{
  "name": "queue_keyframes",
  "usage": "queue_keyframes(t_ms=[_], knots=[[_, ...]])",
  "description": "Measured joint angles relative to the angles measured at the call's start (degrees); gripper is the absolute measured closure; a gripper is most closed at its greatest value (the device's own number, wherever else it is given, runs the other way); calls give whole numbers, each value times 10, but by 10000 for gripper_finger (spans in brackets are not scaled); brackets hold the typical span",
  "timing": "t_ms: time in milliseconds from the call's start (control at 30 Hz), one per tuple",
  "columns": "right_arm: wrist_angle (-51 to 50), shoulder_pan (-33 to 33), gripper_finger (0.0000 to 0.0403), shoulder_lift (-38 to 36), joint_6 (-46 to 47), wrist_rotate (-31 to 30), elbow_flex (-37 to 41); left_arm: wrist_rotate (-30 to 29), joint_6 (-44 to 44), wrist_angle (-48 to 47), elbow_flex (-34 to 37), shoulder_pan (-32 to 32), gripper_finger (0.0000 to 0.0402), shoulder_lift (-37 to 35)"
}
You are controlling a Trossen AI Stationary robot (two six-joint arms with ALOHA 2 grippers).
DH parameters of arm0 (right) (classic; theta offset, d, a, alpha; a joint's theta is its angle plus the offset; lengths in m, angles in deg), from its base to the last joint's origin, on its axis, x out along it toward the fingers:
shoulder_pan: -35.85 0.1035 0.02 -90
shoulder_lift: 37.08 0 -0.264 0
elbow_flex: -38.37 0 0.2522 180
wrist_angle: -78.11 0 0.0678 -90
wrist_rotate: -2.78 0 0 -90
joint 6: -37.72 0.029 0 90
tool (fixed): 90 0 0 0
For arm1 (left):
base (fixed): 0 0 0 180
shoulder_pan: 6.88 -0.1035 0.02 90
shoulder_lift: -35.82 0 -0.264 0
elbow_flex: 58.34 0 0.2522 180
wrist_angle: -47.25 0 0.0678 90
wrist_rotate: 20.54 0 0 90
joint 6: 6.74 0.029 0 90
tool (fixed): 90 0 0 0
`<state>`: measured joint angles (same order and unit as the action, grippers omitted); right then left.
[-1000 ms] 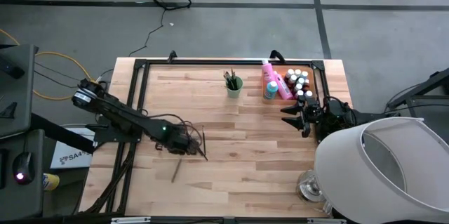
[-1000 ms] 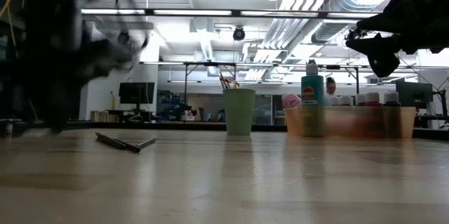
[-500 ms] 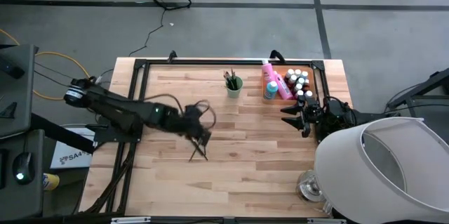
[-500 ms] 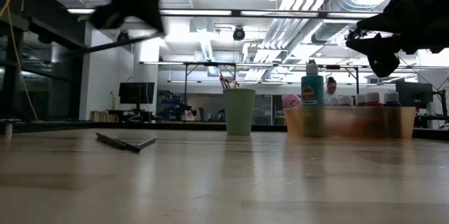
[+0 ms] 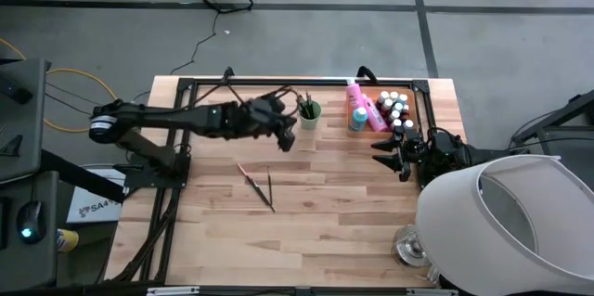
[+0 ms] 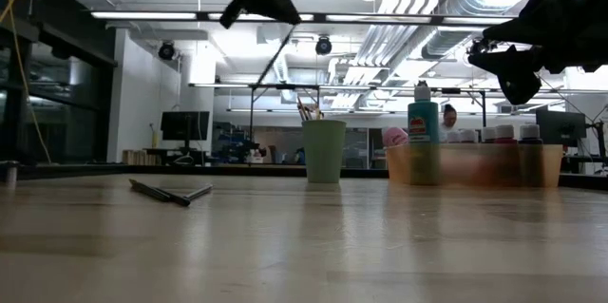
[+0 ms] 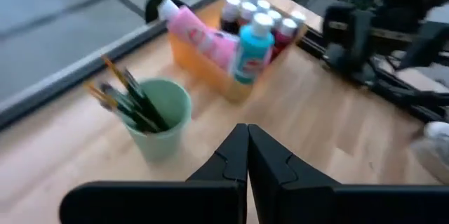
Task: Pick & Place Paint Supplies
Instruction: Put the bottom silver paintbrush into the green cup
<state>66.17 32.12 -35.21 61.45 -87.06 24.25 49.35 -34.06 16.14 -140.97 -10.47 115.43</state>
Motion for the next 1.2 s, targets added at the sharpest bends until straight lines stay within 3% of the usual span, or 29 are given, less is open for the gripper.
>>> queue_keyframes(t_ms=[200, 400, 567, 933, 1200], knots=[[0, 0, 196, 0, 0, 0, 0, 3, 137, 113, 1, -45, 401, 19], [0, 0, 196, 0, 0, 0, 0, 66, 241, 255, 0, -95, 401, 69], [0, 0, 196, 1, 0, 0, 0, 123, 245, 347, 0, -133, 401, 111], [-1, 0, 196, 1, 0, 0, 0, 224, 240, 375, 1, -179, 401, 184], [0, 0, 196, 1, 0, 0, 0, 231, 241, 375, 1, -182, 401, 206]])
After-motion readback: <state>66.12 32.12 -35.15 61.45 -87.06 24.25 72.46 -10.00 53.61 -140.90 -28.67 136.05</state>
